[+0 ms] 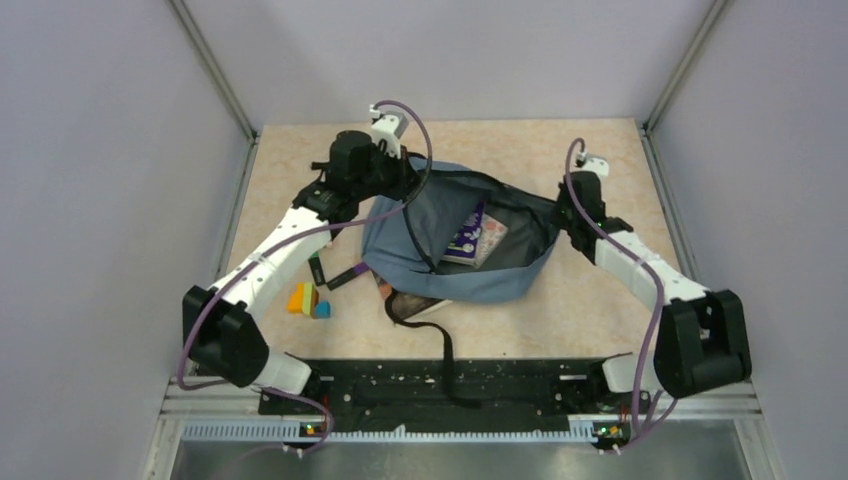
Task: Pack the student bag
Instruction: Adjust the student bag at the center of the board.
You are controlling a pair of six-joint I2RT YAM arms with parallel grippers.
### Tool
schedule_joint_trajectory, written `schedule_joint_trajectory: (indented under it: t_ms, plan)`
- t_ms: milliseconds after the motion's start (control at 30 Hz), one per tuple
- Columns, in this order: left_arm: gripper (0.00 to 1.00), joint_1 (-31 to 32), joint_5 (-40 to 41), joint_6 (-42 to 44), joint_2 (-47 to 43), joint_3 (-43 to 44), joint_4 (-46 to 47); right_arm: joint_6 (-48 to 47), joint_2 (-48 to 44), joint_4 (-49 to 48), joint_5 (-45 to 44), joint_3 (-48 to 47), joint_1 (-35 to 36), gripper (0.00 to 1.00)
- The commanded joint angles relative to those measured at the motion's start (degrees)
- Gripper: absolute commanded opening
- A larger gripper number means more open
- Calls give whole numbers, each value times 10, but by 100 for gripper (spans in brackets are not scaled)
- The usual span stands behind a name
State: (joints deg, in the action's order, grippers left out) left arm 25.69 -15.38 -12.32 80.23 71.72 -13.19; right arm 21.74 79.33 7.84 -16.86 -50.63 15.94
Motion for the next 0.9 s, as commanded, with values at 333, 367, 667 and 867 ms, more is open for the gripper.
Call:
schedule_joint_trajectory:
  t_ms: [333, 367, 667, 867]
  plan:
    - [0, 15, -65, -67, 240, 152, 208, 27, -95, 27, -139, 60, -125, 0]
    - [0, 18, -67, -66, 255, 167, 211, 28, -99, 27, -138, 62, -135, 0]
    - [0, 29, -106, -47, 382, 274, 245, 43, -129, 27, -103, 89, -156, 0]
    - [12, 30, -102, -31, 389, 278, 241, 33, -157, 33, -57, 93, -155, 37]
